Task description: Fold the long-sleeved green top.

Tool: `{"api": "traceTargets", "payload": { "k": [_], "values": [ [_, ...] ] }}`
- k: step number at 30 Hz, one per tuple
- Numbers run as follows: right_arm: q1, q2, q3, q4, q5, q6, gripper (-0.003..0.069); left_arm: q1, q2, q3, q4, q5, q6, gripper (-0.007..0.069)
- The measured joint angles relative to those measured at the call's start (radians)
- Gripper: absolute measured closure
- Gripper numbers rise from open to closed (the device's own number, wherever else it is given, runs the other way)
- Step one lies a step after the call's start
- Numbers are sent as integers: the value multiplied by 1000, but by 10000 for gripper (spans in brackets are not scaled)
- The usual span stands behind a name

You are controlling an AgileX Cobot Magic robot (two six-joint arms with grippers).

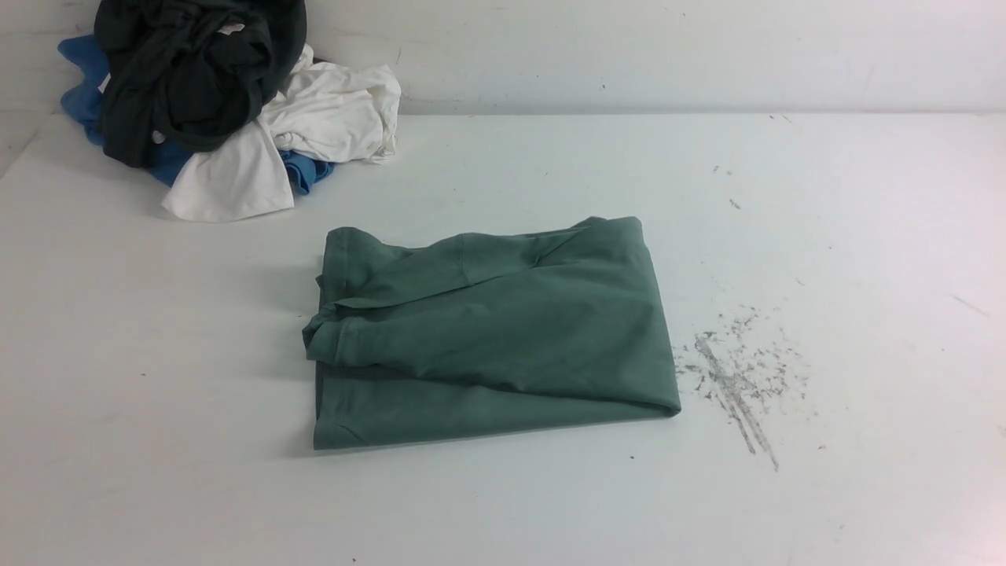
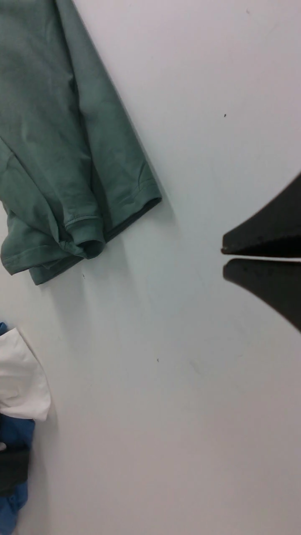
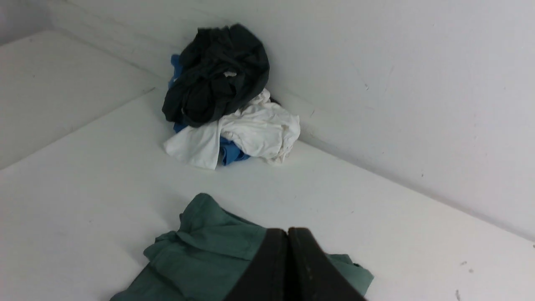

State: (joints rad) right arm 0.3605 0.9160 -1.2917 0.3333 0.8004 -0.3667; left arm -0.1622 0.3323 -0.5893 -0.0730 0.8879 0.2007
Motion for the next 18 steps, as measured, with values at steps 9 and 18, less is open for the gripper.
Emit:
{"api": "traceTargets", "payload": {
  "k": [9, 18],
  "values": [
    [0, -494, 456, 43, -302, -38, 673, 0, -273, 127, -14, -8, 0, 628],
    [0, -680, 553, 47, -374, -45, 673, 0, -296, 129, -16, -8, 0, 628]
  ]
}}
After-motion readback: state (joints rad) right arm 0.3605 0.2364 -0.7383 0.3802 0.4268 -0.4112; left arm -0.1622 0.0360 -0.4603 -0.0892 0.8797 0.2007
